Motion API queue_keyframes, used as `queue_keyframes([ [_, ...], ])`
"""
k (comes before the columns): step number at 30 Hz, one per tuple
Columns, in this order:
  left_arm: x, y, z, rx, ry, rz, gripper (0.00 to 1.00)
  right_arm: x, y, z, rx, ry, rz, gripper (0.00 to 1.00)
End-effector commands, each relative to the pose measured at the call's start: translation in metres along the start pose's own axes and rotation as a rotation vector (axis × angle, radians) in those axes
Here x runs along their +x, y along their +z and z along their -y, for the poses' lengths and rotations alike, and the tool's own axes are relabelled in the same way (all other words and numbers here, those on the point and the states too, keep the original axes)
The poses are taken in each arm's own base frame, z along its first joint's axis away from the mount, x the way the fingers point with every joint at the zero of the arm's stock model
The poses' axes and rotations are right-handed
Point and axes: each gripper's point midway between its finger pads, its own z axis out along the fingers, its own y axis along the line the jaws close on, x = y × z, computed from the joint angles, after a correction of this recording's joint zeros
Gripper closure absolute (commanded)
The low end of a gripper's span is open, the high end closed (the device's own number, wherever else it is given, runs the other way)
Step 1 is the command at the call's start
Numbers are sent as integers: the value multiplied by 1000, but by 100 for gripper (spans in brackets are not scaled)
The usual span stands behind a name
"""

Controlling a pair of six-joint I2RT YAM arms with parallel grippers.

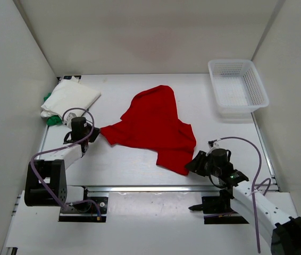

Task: Fold and stack the t-shirts
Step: Flatten out the tshirt

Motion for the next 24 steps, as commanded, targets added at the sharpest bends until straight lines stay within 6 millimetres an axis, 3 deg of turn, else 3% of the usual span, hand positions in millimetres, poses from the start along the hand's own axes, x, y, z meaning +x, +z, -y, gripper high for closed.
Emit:
queue_keyframes([
  [1,-12,-4,13,22,28,42,100,38,-1,24,123,61,-106,68],
  [4,-9,-5,14,33,19,34,100,45,-4,24,134,66,-127,68],
  [7,-5,-5,15,49,23,20,100,38,-10,32,182,63,-102,67],
  [9,-4,-6,15,49,12,20,100,34,-11,23,150,68,-81,68],
  [11,-5,-7,17,64,5,22,100,36,-15,26,195,61,-86,70],
  [18,-5,-7,20,81,-9,24,100,75,-21,30,227,65,-243,68],
  [24,1,-6,24,94,-4,8,100,66,-14,26,162,119,-209,70],
])
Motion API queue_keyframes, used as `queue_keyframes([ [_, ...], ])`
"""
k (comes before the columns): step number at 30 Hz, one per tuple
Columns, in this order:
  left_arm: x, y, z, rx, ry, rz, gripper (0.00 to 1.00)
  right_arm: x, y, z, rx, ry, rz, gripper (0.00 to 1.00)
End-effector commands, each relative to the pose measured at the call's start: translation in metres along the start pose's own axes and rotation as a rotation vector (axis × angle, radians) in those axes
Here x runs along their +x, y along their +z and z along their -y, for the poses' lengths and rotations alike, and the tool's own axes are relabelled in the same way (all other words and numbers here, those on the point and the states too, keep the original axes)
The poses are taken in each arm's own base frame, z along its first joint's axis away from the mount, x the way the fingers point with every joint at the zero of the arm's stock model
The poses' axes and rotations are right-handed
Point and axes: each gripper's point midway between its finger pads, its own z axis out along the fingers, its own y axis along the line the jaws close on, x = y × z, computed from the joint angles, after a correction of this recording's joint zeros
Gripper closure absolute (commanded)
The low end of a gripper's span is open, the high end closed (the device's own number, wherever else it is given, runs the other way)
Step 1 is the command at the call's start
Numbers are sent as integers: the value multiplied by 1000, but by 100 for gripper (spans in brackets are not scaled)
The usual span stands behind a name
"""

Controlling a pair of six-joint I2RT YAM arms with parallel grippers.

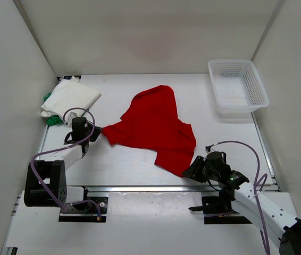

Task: Fold and stack the t-shirts
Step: Flatten out the tshirt

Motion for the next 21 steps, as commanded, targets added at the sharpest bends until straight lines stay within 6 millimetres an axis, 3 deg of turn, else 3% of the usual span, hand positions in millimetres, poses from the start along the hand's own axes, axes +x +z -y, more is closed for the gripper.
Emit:
queue_keyframes([
  [1,-3,-4,10,45,-2,15,100,24,5,47,126,58,-71,72],
  [7,0,-4,12,46,3,7,100,26,7,40,94,42,-92,81],
  [10,4,-4,12,45,8,-3,100,24,6,40,86,47,-95,97],
  [14,-2,-6,30,79,35,7,100,-18,0,14,32,4,41,100],
  [15,-5,-9,45,111,59,11,100,-38,-7,1,12,-25,99,100],
  [16,-14,-13,69,147,90,38,100,-51,-9,4,43,-54,130,99],
  [17,-19,-15,85,170,110,43,100,-79,-21,-23,8,-98,192,100],
  [18,-29,-24,121,216,170,54,100,-92,-26,-18,74,-142,208,100],
  [19,-44,-33,154,236,232,82,100,-124,-44,-41,87,-181,298,100],
  [20,-47,-41,168,236,258,80,100,-155,-64,-69,79,-261,372,100],
  [21,-68,-56,203,297,285,123,100,-190,-88,-93,108,-329,478,100],
])
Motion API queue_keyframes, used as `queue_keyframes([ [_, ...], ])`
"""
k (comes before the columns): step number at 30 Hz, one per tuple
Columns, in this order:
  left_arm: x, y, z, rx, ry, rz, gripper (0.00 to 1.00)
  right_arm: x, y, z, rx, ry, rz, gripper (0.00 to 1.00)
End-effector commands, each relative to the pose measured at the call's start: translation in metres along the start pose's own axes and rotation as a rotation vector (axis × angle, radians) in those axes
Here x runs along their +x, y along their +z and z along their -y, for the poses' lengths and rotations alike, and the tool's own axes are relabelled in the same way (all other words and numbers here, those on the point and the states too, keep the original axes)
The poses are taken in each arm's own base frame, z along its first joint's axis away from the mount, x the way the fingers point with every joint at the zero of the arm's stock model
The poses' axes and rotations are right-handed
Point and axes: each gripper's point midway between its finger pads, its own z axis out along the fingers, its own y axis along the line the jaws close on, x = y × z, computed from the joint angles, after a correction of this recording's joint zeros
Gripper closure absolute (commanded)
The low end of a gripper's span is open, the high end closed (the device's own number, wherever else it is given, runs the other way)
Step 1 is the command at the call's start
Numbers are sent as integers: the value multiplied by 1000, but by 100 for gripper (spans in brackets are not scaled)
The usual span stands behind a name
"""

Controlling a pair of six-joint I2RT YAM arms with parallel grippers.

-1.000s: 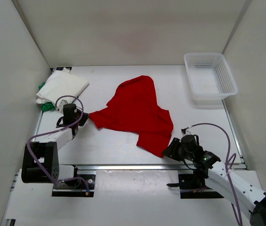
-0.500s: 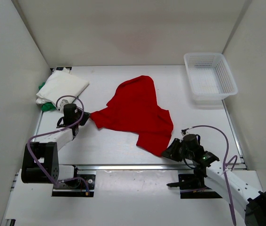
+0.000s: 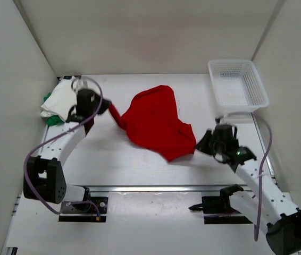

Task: Fold and stack the t-shirts
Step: Flatten out the tshirt

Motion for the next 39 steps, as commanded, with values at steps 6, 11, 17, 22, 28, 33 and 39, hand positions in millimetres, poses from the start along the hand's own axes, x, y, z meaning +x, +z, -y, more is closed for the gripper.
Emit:
queue_keyframes([
  [6,-193,-114,156,300,112,343,100,-269,-179,-158,36,-418,764,100],
  [11,-246,-179,170,353,139,439,100,-318,-279,-219,25,-490,947,100],
  [17,-266,-198,186,374,161,446,100,-317,-325,-290,14,-614,1099,100],
  [22,-250,-161,169,295,173,419,100,-365,-266,-258,-102,-615,960,100],
  [28,-197,-57,110,133,170,273,100,-431,-138,-182,-67,-527,706,100],
  [33,-164,26,84,74,136,117,100,-471,-63,-144,-32,-484,652,100],
  [39,-224,19,170,215,156,225,100,-518,-134,-190,-119,-514,946,100],
])
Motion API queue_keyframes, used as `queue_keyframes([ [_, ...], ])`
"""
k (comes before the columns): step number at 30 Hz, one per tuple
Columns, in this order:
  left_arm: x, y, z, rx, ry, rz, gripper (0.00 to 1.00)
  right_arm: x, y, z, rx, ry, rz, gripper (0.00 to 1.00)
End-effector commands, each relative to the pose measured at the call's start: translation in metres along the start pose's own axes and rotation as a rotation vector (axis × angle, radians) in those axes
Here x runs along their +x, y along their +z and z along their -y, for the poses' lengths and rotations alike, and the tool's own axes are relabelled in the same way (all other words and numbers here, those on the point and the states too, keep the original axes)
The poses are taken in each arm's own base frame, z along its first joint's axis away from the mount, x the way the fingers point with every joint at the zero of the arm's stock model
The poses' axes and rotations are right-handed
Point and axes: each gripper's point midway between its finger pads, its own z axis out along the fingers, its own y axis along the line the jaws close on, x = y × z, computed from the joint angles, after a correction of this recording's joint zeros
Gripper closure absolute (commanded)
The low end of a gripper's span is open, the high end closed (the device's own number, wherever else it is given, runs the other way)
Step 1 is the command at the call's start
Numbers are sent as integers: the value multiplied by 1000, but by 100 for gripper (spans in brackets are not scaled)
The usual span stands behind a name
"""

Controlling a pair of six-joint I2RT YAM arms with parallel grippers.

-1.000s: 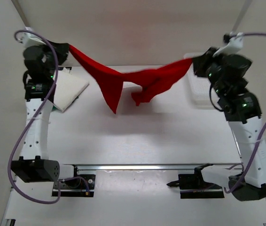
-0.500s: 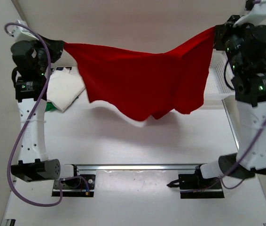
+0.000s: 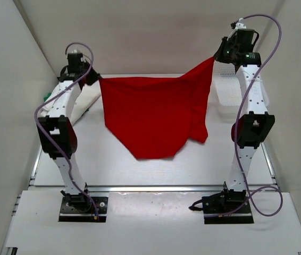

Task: Fold and stack the t-shirts
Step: Flatten out the tshirt

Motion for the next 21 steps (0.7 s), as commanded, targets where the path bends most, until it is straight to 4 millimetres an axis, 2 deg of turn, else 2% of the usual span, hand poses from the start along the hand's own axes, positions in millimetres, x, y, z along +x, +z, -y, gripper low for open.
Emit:
queue_keyframes([
  [1,-119,-90,111,256,33,297,100,-172,-127,-56,-105,-88,554,100],
  [2,-135,-97,109,270,24,320,100,-184,-140,-58,-107,-95,595,99],
  [4,-166,-128,119,313,10,403,100,-196,-162,-60,-128,-81,636,100],
  [7,-185,-152,115,313,16,466,100,-207,-201,-68,-141,-101,685,100],
  [8,-193,-168,114,319,18,498,100,-203,-201,-68,-136,-96,670,100],
  [9,-186,-173,114,315,27,496,100,-197,-199,-66,-132,-99,645,100],
  [10,-176,-162,98,281,23,471,100,-186,-200,-67,-121,-93,615,100],
  [11,-180,-178,98,281,39,516,100,-176,-194,-64,-101,-93,589,100],
  [12,-170,-182,93,268,39,523,100,-156,-187,-61,-87,-95,535,100],
  [13,-153,-165,74,223,41,483,100,-124,-172,-57,-69,-90,454,100],
  [14,-141,-166,58,193,37,477,100,-125,-193,-67,-68,-98,490,100],
  [15,-136,-173,60,212,46,489,100,-89,-168,-53,-34,-81,425,100],
  [16,-113,-156,40,174,36,433,100,-53,-162,-50,-27,-66,362,100],
  [17,-91,-150,23,140,35,407,100,-17,-157,-42,-3,-46,304,100],
  [18,-70,-145,4,104,30,382,100,-3,-156,-38,13,-33,290,100],
  [19,-66,-154,-3,106,25,396,100,30,-155,-29,27,-13,249,100],
  [20,-38,-141,-23,68,17,343,100,68,-156,-22,35,19,187,100],
  [21,-17,-139,-43,35,8,313,100,75,-166,-19,31,52,198,100],
])
